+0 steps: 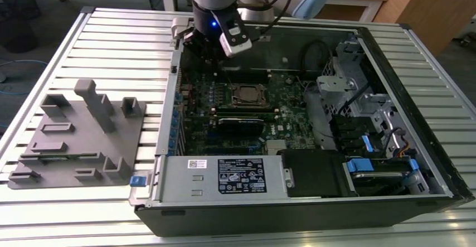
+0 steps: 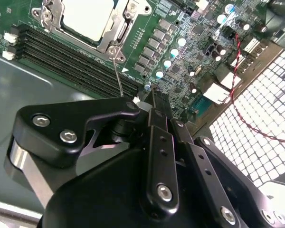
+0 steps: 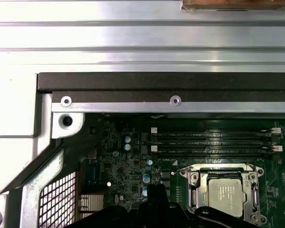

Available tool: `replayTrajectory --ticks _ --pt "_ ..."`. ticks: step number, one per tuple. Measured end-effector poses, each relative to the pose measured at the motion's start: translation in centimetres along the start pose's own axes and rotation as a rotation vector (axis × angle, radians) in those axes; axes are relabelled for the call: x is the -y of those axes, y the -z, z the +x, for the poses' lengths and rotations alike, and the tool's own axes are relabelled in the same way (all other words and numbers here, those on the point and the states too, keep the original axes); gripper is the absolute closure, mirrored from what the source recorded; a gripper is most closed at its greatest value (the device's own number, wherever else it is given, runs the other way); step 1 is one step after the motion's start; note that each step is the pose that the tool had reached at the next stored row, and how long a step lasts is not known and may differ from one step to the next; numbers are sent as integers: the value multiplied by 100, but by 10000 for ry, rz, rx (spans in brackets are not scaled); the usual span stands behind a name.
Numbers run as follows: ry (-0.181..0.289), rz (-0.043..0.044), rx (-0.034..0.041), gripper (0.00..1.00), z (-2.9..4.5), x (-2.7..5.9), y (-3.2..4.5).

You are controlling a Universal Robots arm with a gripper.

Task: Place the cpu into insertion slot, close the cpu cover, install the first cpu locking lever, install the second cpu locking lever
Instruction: 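Install the first cpu locking lever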

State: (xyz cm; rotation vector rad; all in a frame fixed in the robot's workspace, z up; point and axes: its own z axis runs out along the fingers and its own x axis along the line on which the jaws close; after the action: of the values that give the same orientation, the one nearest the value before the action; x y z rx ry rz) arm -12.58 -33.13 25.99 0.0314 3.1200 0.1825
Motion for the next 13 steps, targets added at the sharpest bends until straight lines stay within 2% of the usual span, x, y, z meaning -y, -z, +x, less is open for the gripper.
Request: replayTrajectory --ticks 5,13 --pt "-5 -116 -2 89 1 -7 -33" --pt "-3 -148 -2 89 0 -13 -45"
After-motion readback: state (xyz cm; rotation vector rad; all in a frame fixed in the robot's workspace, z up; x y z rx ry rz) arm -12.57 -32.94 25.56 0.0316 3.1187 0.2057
